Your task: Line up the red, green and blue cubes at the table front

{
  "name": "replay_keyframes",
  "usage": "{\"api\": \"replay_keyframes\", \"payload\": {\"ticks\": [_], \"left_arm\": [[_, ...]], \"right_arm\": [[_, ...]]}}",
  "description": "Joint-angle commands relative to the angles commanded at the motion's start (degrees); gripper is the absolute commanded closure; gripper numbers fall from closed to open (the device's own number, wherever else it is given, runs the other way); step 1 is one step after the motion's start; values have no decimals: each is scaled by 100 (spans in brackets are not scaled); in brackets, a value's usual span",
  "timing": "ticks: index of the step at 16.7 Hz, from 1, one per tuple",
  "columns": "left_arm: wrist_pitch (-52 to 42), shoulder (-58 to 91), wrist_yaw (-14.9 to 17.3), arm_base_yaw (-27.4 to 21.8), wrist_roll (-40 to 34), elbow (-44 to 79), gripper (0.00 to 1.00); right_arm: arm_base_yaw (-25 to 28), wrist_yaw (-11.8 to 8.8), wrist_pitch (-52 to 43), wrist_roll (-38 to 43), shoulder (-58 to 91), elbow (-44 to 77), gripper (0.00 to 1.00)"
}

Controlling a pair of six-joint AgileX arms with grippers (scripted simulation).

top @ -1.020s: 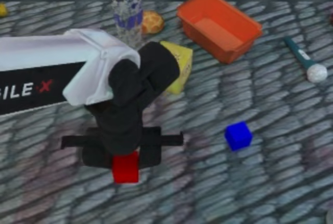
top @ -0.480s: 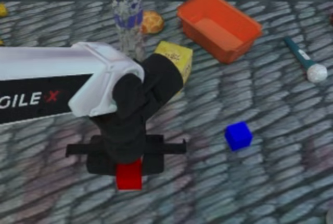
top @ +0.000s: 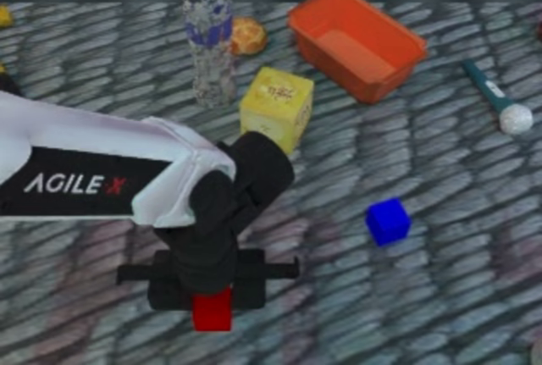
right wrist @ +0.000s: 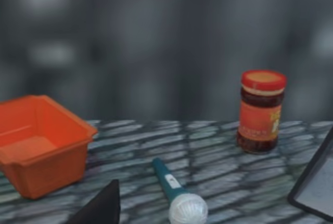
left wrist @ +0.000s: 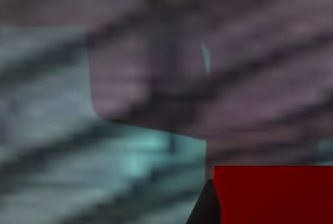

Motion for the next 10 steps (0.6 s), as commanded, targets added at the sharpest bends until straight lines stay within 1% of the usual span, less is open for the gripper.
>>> {"api": "replay_keyframes", "payload": {"ticks": [2, 10], "left_arm": [[0, 0, 0, 0, 0, 0, 100], [0, 0, 0, 0, 0, 0, 40]], "right_arm": [[0, 0, 0, 0, 0, 0, 0], [0, 0, 0, 0, 0, 0, 0]]}}
